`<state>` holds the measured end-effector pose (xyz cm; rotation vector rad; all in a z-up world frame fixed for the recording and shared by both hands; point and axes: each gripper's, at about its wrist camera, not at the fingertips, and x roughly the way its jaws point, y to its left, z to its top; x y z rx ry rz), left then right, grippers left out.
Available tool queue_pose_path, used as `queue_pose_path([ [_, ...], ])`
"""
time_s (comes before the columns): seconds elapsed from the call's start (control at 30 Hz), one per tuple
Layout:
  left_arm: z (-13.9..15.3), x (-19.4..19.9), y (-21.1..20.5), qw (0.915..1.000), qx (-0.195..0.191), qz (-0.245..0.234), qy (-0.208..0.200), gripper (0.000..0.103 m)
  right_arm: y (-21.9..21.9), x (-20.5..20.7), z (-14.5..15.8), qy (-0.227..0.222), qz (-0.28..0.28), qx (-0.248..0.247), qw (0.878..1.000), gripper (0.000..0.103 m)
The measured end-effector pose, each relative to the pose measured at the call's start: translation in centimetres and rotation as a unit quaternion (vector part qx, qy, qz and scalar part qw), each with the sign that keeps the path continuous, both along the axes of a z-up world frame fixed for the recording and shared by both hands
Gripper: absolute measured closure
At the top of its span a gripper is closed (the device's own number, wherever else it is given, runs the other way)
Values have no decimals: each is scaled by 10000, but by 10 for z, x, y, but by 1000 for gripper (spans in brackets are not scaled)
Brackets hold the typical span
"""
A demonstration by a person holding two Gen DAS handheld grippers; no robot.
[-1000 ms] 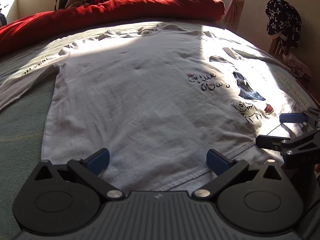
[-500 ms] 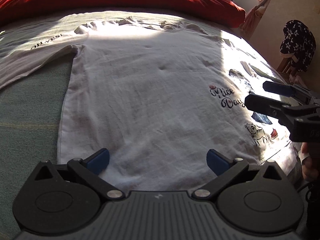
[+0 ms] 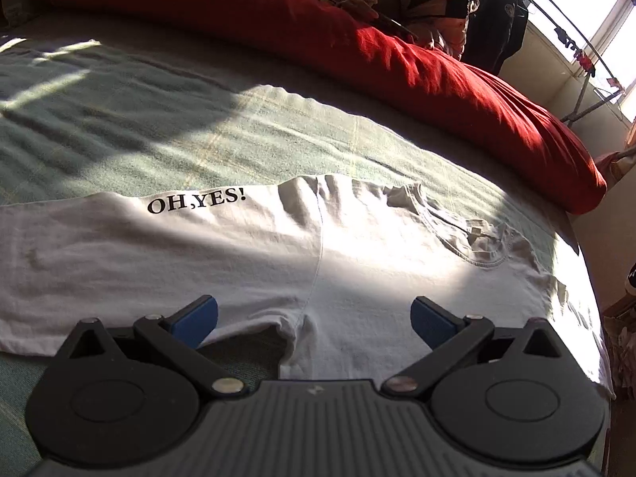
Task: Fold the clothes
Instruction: 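Sweep the open left gripper along the 'OH,YES!' sleeve to smooth it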
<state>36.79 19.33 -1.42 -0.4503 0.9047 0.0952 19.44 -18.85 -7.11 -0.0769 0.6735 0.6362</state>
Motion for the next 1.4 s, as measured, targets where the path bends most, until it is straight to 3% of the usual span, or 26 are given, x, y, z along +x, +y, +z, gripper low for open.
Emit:
queue_pose_path([
  [0.2, -38, 46, 25, 9993, -182, 248, 196, 0, 7, 1, -8, 41, 125, -174, 9998, 0],
  [0.3, -52, 53, 41, 9987, -115, 398, 289, 0, 12, -2, -10, -165, 132, -444, 9988, 0],
  [0.47, -58, 66, 58, 9976, 206, 642, 156, 0, 17, -2, -12, -249, 214, -534, 9980, 0],
  [0.53, -53, 67, 61, 9969, 171, 739, 186, 1, 19, -1, -14, -246, 191, -580, 9978, 0],
  [0.7, -33, 39, 60, 9987, 156, 467, -131, 0, 19, -1, -14, -272, 173, -561, 9979, 0],
  [0.8, -42, 20, 70, 9981, 134, 602, 34, 0, 19, -2, -13, -257, 171, -546, 9980, 0],
  [1.0, -45, -20, 95, 9904, 146, 1360, 203, 1, 16, -5, -8, -238, 181, -413, 9987, 0],
  [1.2, -49, -42, 99, 9861, 473, 1455, 645, 1, 10, -9, 1, -274, 183, -172, 9993, 0],
  [1.3, -38, -54, 91, 9867, 223, 1538, 484, 1, 7, -11, 5, -311, 160, -99, 9993, 0],
  [1.4, -24, -53, 71, 9916, 147, 1253, 270, 1, 4, -12, 8, -296, 145, 7, 9995, 0],
])
